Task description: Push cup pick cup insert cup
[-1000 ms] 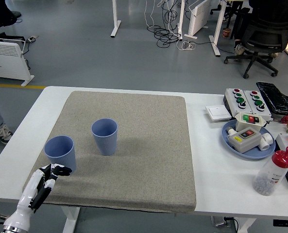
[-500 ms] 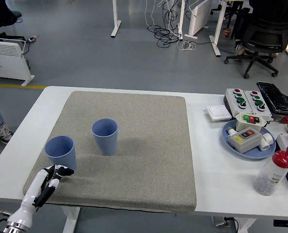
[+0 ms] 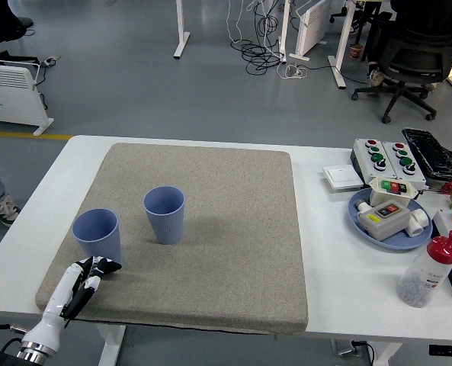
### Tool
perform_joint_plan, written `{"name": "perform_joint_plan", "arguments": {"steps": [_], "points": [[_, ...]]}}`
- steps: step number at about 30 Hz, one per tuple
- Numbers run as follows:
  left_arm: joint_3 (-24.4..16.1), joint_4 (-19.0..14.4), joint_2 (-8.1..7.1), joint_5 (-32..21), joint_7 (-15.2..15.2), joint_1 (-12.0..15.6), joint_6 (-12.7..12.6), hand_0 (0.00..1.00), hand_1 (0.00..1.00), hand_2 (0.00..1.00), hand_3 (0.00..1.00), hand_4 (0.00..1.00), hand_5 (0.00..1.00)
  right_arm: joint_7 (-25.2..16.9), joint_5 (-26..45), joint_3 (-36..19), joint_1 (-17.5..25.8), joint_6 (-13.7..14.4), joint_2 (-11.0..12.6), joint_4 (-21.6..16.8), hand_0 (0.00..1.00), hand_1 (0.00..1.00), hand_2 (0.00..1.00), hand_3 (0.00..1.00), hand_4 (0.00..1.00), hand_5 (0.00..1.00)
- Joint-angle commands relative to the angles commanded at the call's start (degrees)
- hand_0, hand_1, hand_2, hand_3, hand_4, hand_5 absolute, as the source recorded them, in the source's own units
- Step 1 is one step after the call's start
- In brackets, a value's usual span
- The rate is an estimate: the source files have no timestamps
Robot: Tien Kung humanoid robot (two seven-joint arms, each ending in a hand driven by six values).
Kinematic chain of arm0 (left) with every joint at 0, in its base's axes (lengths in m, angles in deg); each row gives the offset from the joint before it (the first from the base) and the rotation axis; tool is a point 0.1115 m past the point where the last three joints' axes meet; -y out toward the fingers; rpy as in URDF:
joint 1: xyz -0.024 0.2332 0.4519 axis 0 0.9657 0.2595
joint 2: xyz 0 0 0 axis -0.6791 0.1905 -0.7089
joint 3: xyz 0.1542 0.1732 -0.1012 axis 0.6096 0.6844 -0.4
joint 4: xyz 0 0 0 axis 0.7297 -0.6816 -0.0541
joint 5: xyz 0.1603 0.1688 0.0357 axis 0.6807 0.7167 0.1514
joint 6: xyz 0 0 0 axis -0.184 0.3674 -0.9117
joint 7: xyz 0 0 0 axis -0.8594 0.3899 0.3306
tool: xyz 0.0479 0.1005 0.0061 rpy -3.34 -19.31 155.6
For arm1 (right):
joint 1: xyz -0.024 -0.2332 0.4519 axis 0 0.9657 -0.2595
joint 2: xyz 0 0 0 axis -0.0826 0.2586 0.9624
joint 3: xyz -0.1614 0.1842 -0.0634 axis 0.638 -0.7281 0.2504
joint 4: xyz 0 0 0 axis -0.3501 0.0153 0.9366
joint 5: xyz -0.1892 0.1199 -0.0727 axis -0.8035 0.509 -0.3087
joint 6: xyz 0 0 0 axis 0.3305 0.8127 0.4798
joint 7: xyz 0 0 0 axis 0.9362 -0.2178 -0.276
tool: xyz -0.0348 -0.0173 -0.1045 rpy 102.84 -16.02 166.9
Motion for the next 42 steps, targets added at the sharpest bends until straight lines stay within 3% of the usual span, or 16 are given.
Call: {"name": "perform_joint_plan", "arguments": {"steps": [14, 19, 42], "points": [[-1.09, 4.67, 2.63, 2.62, 0.64, -4.27, 0.64, 0.702, 0.666, 0.64, 0.574, 0.543, 0.998, 0.1, -0.33, -0.17, -0.07, -0.03, -0.04, 0.0, 0.689, 0.618, 0.627, 0.544, 0.092, 0.474], [0.62, 8.61, 4.23, 2.43, 0.48, -8.03, 0.67, 0.703, 0.666, 0.638, 0.575, 0.545, 0.998, 0.22, -0.62, -0.35, -0.01, -0.01, -0.12, -0.04, 0.69, 0.619, 0.628, 0.543, 0.092, 0.474], [2.24, 14.86, 3.6, 2.39, -0.43, -12.54, 0.48, 0.699, 0.666, 0.64, 0.573, 0.545, 0.998, 0.78, -2.43, -1.37, 0.98, -0.08, -0.33, -0.15, 0.69, 0.619, 0.629, 0.543, 0.092, 0.474]]}}
